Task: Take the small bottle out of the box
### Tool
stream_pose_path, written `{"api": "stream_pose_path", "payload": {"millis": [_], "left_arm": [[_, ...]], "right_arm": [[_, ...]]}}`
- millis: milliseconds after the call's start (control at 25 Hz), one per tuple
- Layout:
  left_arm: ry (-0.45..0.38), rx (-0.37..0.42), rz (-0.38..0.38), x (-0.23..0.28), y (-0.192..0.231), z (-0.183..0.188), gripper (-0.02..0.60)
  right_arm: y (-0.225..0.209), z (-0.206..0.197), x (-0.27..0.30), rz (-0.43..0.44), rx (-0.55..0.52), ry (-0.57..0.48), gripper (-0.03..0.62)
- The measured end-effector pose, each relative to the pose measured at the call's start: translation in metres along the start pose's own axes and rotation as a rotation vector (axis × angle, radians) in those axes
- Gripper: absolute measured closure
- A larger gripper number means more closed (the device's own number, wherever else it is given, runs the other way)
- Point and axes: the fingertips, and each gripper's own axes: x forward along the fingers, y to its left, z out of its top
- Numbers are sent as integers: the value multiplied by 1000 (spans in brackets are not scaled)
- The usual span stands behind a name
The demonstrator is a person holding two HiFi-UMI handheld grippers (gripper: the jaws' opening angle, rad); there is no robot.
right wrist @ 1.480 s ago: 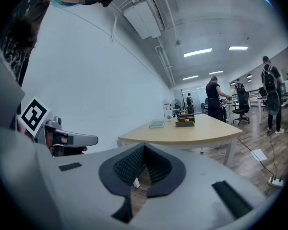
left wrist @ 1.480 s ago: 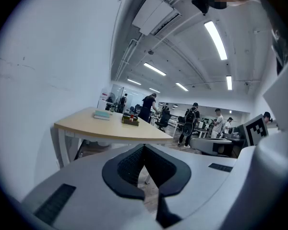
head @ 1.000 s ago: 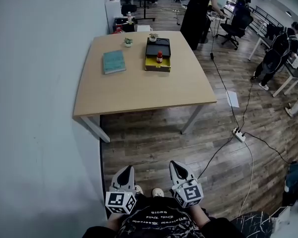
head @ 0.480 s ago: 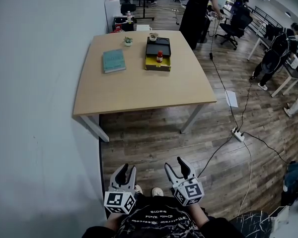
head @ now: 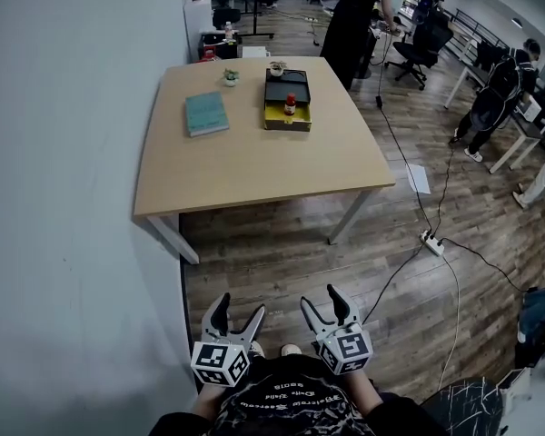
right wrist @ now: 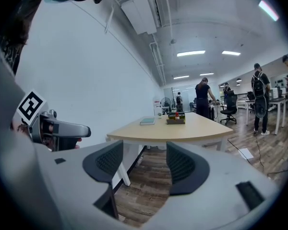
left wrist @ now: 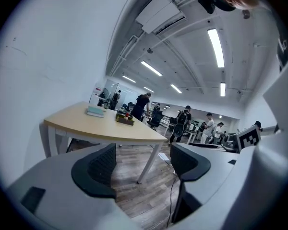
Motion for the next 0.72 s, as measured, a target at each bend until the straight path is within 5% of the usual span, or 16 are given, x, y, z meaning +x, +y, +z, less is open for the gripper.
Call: {"api": "stream_pose_path", "payload": {"millis": [200,720], "left_arm": [[-31,85,-29,-10,11,14,219],[-35,100,-41,1,29,10,227]], "right_arm": [[16,-5,6,-39,6,4,301],[25,-21,32,-27,34,40,301]]}}
